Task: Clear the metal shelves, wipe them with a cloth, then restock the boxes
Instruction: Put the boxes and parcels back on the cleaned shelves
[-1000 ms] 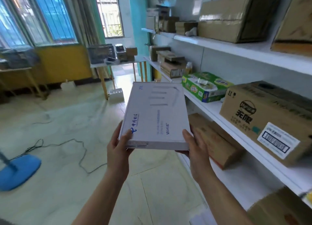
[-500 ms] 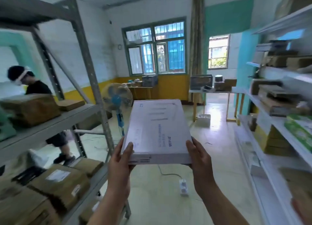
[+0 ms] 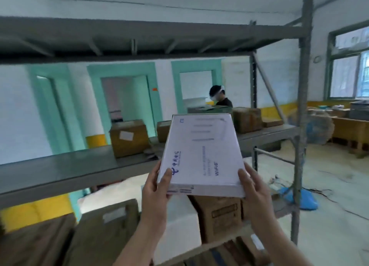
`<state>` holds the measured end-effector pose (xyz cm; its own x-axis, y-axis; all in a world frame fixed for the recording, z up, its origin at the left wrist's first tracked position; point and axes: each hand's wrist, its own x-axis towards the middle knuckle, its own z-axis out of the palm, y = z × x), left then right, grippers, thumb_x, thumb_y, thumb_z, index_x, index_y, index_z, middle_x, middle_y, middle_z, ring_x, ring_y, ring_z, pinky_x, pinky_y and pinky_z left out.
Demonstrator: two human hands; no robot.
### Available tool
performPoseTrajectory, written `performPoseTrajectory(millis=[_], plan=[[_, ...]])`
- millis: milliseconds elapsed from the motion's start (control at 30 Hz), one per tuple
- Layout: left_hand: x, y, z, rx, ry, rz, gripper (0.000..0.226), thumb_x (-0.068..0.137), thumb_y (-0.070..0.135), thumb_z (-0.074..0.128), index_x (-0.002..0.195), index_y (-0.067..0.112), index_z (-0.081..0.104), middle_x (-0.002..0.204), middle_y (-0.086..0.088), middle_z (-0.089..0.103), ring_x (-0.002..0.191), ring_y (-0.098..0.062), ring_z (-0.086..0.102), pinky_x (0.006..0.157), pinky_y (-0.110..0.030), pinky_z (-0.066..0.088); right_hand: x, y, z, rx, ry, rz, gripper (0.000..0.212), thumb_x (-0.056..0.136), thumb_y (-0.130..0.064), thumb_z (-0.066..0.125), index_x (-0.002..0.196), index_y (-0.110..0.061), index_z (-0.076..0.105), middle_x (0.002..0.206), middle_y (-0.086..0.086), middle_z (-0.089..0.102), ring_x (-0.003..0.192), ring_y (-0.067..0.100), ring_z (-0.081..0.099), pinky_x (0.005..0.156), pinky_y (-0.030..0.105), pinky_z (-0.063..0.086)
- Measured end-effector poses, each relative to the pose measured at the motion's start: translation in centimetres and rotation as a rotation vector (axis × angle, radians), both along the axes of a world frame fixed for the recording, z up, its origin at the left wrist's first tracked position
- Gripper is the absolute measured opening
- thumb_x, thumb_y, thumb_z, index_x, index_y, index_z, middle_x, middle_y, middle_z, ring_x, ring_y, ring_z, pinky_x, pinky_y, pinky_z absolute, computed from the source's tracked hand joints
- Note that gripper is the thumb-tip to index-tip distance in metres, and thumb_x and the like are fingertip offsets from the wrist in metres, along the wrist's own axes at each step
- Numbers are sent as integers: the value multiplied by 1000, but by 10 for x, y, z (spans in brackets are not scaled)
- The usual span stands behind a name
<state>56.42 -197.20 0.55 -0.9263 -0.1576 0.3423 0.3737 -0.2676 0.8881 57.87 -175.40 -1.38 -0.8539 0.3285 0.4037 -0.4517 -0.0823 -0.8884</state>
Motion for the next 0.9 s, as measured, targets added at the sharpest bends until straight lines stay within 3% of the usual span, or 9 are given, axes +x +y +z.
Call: performPoseTrajectory(millis=[67, 167, 300, 367, 467, 567, 667, 800, 900], plan=[[8, -62, 3, -12, 5, 107, 42, 85, 37, 68, 127, 35, 63, 110, 4, 74, 93, -12, 72, 72, -33, 60, -8, -61, -1, -17, -11, 114, 49, 86, -51, 73, 128, -29, 61, 102, -1, 70, 76, -3, 67, 64, 15, 53], [24, -145, 6, -11, 2, 266, 46, 82, 36, 69, 127, 29, 66, 114, 1, 74, 97, -14, 71, 86, -50, 59, -19, -144, -4, 14, -30, 257, 73, 73, -74, 67, 134, -34, 61, 109, -8, 73, 99, 9, 69, 86, 37, 58], [51, -246, 3, 10, -7, 398, 40, 89, 34, 65, 129, 34, 63, 118, 3, 73, 105, -16, 70, 90, -44, 54, -34, -253, -3, 114, -16, 439, 85, 71, -85, 50, 145, -43, 49, 130, -21, 62, 117, 3, 58, 106, 42, 48], [56, -295, 5, 1, -37, 421, 42, 89, 38, 65, 130, 38, 60, 118, 3, 73, 105, -18, 70, 94, -48, 53, -39, -300, 4, 229, 14, 601, 76, 77, -81, 54, 146, -54, 38, 130, -28, 59, 119, -1, 57, 105, 35, 49], [51, -355, 17, -121, -89, 386, 60, 83, 55, 75, 137, 36, 56, 125, -3, 70, 117, -26, 66, 105, -55, 47, -52, -345, 26, 425, 65, 750, 67, 92, -47, 71, 142, -58, 29, 125, -37, 58, 117, -8, 57, 89, 17, 52], [36, -392, 24, -262, -134, 401, 77, 71, 64, 77, 134, 24, 59, 124, -4, 71, 118, -23, 66, 110, -52, 43, -80, -378, 40, 617, 73, 698, 71, 91, -50, 70, 143, -56, 22, 120, -35, 58, 117, -5, 56, 89, 16, 51], [5, -418, 27, -365, -158, 422, 76, 71, 65, 78, 132, 22, 59, 123, 1, 72, 117, -16, 66, 111, -47, 43, -118, -404, 52, 755, -15, 628, 82, 88, -64, 63, 153, -45, 17, 125, -16, 57, 104, 5, 58, 70, 13, 47], [-47, -444, 35, -510, -222, 467, 53, 80, 57, 71, 122, 28, 59, 112, 12, 70, 106, -3, 62, 104, -36, 44, -180, -429, 60, 974, -8, 470, 74, 84, -68, 65, 143, -31, 41, 125, -7, 52, 104, 10, 56, 84, 23, 49], [-97, -477, 41, -818, -326, 470, 59, 75, 73, 70, 122, 40, 57, 110, 20, 71, 102, 0, 65, 96, -37, 54, -229, -449, 61, 1086, -62, 461, 59, 87, -58, 69, 134, -26, 52, 128, -4, 61, 102, 9, 57, 85, 24, 51]])
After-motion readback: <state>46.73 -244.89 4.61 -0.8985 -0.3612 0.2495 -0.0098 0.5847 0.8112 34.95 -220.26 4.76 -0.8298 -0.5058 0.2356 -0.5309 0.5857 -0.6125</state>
